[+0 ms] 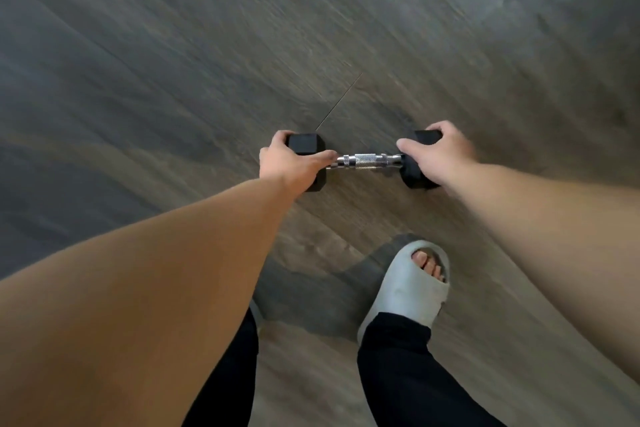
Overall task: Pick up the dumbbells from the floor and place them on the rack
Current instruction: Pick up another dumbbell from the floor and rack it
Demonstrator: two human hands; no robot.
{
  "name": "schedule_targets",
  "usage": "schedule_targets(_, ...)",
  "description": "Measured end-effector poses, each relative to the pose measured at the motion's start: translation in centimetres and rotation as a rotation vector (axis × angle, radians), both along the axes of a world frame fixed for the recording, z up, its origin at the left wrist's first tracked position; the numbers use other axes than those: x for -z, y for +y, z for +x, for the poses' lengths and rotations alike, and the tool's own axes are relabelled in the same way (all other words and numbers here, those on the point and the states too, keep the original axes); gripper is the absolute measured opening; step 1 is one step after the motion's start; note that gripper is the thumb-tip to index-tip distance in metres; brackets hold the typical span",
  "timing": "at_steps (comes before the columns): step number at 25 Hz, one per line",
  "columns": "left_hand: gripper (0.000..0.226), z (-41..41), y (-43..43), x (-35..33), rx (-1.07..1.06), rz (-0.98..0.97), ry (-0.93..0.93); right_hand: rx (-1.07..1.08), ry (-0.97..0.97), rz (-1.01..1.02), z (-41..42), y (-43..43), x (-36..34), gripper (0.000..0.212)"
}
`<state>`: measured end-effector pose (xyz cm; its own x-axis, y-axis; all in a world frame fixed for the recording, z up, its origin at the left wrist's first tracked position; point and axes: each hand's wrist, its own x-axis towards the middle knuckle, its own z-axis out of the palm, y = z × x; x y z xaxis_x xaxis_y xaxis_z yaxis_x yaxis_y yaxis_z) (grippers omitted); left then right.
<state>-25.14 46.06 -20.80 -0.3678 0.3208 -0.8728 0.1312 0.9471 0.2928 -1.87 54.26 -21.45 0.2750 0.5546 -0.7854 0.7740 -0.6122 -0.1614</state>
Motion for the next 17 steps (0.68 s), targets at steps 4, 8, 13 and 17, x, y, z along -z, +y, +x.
schedule_targets(4, 0.070, -2.4, -0.3, -3.6, 0.029, 0.015, 0.022, 0.113, 0.021, -0.045, -1.6, -0.8, -4.5, 0.053)
schedule_targets(8, 0.073, -8.1, -0.8, -14.6, 0.055, 0.039, 0.053, 0.174, 0.103, -0.100, -6.6, -2.1, -15.0, 0.057)
schedule_targets(13, 0.065, -15.5, -2.9, -36.0, -0.039, 0.019, 0.135, 0.095, 0.193, -0.140, -15.3, -2.2, -34.7, 0.062)
schedule_targets(17, 0.057, -19.8, -6.1, -54.7, -0.195, 0.128, 0.181, -0.024, 0.305, -0.076, -20.9, -2.2, -52.5, 0.063)
